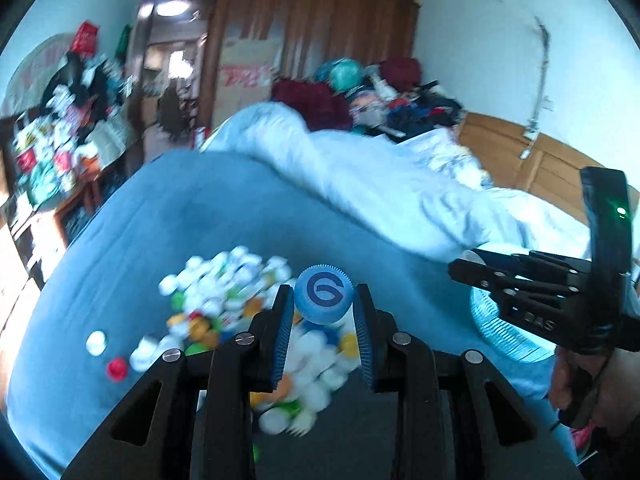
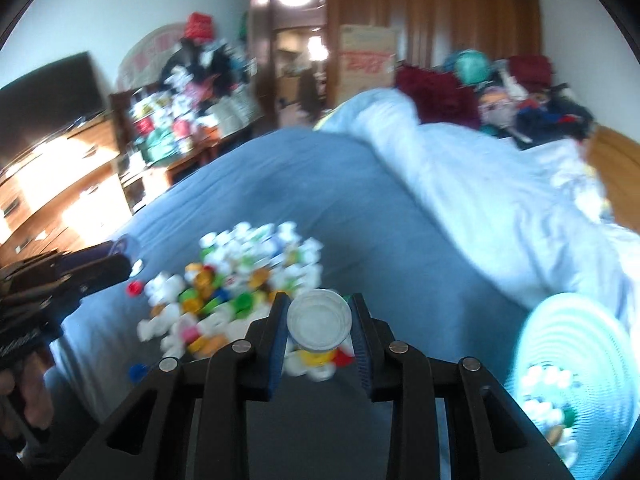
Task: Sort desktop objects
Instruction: 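Carry both caps over the blue basket and open both grippers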
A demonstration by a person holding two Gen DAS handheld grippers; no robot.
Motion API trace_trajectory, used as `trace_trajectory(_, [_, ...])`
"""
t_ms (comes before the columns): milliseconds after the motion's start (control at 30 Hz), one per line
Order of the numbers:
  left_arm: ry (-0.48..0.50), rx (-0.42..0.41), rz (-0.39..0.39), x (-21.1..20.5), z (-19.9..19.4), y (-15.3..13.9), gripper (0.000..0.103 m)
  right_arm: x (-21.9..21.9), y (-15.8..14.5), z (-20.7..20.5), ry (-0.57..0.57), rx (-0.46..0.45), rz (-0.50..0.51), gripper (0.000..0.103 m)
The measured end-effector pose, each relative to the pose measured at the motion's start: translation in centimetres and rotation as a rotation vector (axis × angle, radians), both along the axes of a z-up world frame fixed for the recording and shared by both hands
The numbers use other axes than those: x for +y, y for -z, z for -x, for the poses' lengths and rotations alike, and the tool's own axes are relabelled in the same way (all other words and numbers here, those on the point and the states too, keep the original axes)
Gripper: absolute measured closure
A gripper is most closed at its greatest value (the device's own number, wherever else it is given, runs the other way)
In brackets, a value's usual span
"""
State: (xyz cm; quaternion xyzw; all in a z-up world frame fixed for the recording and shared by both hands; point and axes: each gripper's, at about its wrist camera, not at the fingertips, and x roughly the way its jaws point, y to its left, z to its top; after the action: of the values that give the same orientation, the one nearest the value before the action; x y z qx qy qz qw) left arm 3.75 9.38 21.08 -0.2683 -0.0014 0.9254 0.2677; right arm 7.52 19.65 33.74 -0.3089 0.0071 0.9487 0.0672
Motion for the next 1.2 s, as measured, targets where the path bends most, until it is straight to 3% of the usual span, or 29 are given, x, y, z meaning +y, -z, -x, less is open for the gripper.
trace_trajectory(333, [0.159,0.09,-0.048,9.5,-0.9,-5.2,0.078,8.2,-5.1,-4.7,0.193,0.054,-0.028,0.071])
trace_trajectory(733, [0.365,0.048,-0.069,21.0,-1.3,-8.2,0.078,18.1,-8.6,-12.1,0.388,0.013,-0.088,0.071])
trace_trajectory(1033, [0.487,-0.009,0.005,28.8,-3.7,-7.7,0.078,23.5,-7.8,-15.6,0.49,-0.048,-0.038,0.071])
trace_trajectory(1200, [0.54,-0.104,0.097,32.8,-3.9,-6.7,0.078,25.7,-6.8,-16.4,0.507,-0.105,0.015,0.071])
